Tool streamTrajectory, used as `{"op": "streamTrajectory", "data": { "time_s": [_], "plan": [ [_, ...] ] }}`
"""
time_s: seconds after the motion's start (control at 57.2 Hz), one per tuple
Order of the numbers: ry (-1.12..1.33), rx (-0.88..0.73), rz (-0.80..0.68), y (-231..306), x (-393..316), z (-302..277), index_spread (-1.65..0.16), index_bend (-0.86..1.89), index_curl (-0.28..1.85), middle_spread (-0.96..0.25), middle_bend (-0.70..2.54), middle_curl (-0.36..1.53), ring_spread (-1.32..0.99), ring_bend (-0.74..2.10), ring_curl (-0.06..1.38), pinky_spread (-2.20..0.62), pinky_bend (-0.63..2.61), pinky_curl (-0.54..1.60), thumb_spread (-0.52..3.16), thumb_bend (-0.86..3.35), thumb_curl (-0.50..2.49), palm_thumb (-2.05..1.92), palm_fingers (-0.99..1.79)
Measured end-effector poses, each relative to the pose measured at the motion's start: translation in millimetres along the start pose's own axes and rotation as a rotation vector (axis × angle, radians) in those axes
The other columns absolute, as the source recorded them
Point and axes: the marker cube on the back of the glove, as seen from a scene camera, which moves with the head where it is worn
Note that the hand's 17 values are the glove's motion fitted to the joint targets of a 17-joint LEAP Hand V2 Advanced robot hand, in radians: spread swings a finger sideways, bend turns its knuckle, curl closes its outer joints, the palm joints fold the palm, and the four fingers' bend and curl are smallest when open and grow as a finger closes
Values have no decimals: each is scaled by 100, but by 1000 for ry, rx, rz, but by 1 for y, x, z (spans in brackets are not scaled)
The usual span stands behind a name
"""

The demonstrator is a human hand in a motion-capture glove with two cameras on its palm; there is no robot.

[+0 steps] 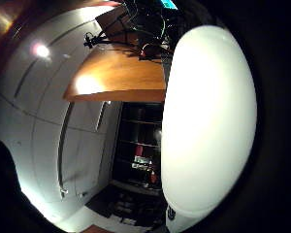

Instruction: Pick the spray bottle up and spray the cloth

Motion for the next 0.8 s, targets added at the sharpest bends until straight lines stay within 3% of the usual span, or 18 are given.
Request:
{"op": "streamTrajectory", "data": {
  "time_s": [0.14, 0.315, 0.402, 0.612, 0.804],
  "plan": [
    [7, -3, -3, 3, 3, -1, -25, 4, 24, -13, 19, 42, -15, 48, 41, 2, 33, 34, 82, -4, 41, 79, 65],
    [5, 14, 15, -1, 1, 0, -26, 9, 21, -11, 19, 41, -11, 48, 39, 5, 35, 35, 83, -3, 40, 77, 61],
    [20, 15, 16, -3, 2, 0, -26, 11, 22, -11, 20, 41, -10, 52, 39, 6, 32, 34, 83, -3, 40, 78, 70],
    [32, -31, -11, -6, 3, 5, -23, 21, 31, -15, 41, 47, -16, 49, 38, -4, 18, 31, 80, 0, 45, 93, 122],
    [17, -90, -23, -4, 7, 5, -22, 19, 38, -17, 46, 50, -20, 53, 41, -14, 23, 34, 63, -2, 51, 102, 126]
  ]
}}
